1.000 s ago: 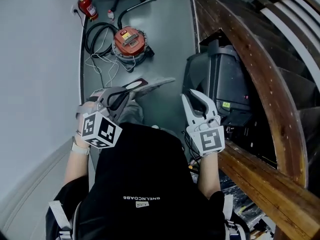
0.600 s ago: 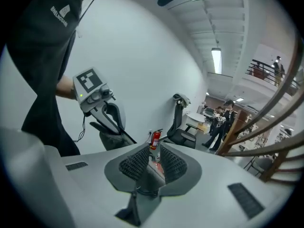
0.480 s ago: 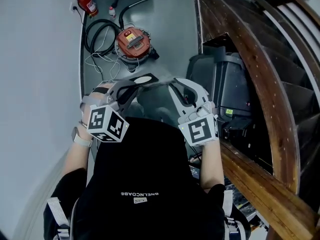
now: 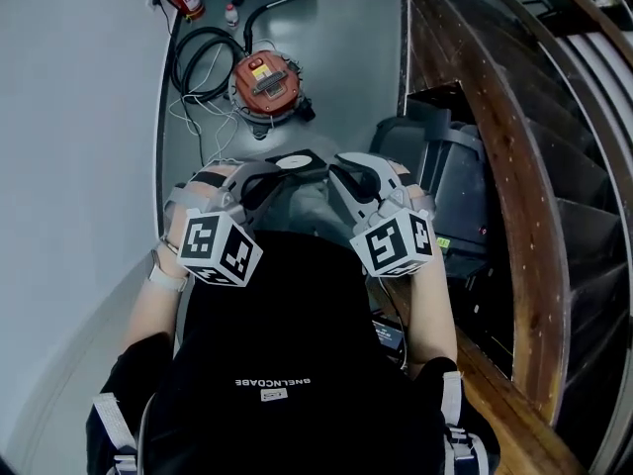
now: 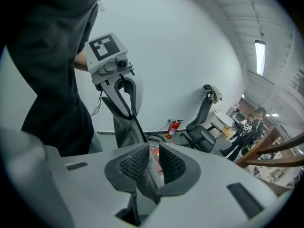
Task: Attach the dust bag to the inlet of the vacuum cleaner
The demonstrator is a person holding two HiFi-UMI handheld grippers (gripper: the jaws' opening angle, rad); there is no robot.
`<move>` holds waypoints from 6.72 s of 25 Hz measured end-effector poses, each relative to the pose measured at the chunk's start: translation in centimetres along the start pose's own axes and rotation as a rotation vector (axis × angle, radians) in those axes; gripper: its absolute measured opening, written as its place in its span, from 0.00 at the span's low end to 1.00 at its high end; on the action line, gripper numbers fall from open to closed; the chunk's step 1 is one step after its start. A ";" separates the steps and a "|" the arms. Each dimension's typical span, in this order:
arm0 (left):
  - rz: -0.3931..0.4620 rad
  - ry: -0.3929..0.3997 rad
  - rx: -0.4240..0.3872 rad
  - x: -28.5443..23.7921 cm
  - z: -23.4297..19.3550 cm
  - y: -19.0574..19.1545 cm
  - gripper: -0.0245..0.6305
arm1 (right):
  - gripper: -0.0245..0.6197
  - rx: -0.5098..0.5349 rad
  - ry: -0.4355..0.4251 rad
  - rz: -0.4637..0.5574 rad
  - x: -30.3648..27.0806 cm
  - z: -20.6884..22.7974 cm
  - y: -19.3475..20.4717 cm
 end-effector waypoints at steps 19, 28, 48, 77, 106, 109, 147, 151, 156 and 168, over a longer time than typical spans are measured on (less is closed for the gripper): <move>-0.054 0.063 0.085 -13.1 -2.4 -2.2 0.08 | 0.12 0.308 -0.322 -0.156 -7.3 6.6 8.7; -0.069 0.121 0.257 -20.5 -3.4 2.9 0.08 | 0.10 0.275 -0.404 -0.242 -13.9 7.8 12.8; -0.132 0.185 0.427 -40.0 0.8 16.1 0.08 | 0.10 0.193 -0.460 -0.360 -30.7 3.8 28.1; -0.192 0.054 0.627 -62.5 5.3 33.5 0.09 | 0.10 0.173 -0.379 -0.417 -52.6 -1.2 45.4; -0.236 -0.137 0.654 -62.8 4.2 35.0 0.07 | 0.10 0.424 -0.325 -0.321 -55.7 0.1 44.0; -0.222 -0.139 0.671 -63.3 3.4 35.4 0.07 | 0.10 0.401 -0.319 -0.327 -56.5 0.7 44.4; -0.310 -0.160 0.595 -63.6 1.4 36.0 0.07 | 0.10 0.376 -0.276 -0.373 -57.7 1.7 43.5; -0.321 -0.181 0.745 -63.2 2.8 37.5 0.07 | 0.11 0.462 -0.298 -0.356 -59.2 0.8 41.4; -0.321 -0.183 0.653 -63.3 1.1 35.8 0.07 | 0.11 0.386 -0.286 -0.360 -58.3 2.3 43.5; -0.350 -0.183 0.665 -63.5 1.2 37.7 0.07 | 0.11 0.395 -0.264 -0.338 -59.5 2.3 41.4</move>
Point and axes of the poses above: the fingertips, and each gripper's own axes: x backward along the fingers, z to its right, y out of its underside, the point moved 9 cm from there along x, backward along the fingers, and after that the axes turned 3 degrees about -z, right-handed, at the moved point
